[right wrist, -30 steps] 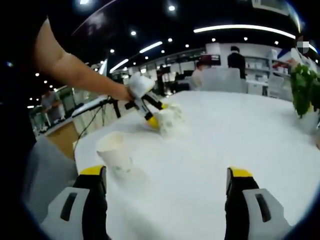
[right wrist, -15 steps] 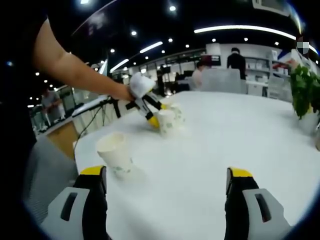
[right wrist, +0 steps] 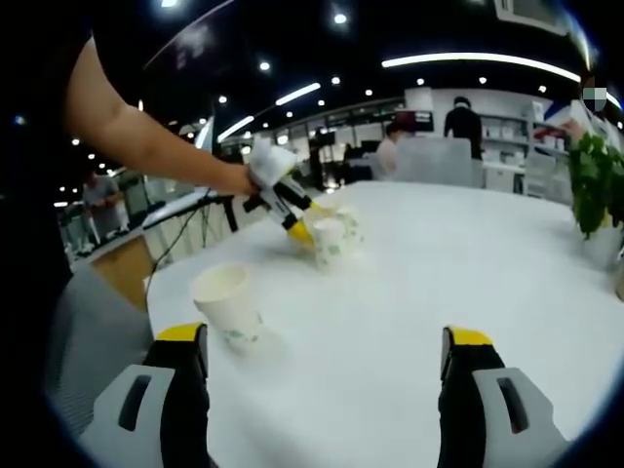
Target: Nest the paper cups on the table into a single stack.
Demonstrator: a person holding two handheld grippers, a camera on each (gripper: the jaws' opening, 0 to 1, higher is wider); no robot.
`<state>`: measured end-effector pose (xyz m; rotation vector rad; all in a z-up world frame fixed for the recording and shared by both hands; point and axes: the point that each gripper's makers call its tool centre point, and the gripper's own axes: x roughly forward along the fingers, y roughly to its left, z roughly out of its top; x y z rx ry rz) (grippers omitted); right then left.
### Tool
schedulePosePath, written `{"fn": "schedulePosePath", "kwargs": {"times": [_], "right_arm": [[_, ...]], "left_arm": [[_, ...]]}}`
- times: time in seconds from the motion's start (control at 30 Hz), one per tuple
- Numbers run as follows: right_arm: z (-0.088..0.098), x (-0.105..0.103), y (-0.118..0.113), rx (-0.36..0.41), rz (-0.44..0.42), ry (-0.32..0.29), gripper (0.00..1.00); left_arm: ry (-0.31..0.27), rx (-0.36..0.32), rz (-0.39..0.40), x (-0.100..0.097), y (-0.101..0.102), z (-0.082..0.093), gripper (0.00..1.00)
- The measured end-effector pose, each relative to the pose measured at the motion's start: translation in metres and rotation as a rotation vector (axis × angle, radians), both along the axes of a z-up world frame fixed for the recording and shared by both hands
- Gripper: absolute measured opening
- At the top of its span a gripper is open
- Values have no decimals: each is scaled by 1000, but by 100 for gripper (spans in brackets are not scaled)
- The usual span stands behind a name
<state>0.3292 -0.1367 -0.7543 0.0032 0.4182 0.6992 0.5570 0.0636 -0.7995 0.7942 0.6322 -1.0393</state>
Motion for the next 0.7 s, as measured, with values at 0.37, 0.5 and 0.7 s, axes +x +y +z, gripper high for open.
{"fn": "schedulePosePath", "kwargs": {"times": [0.37, 0.5, 0.7], "right_arm": [[3, -1, 0, -11, 6, -6, 98], [3, -1, 1, -18, 15, -10, 98], [8, 3, 1, -16, 15, -17, 98]], "left_arm": [[5, -171, 105, 1, 9, 22, 39], [10, -235, 138, 2, 10, 33, 39], [-8, -316, 135, 0, 9, 51, 39]]}}
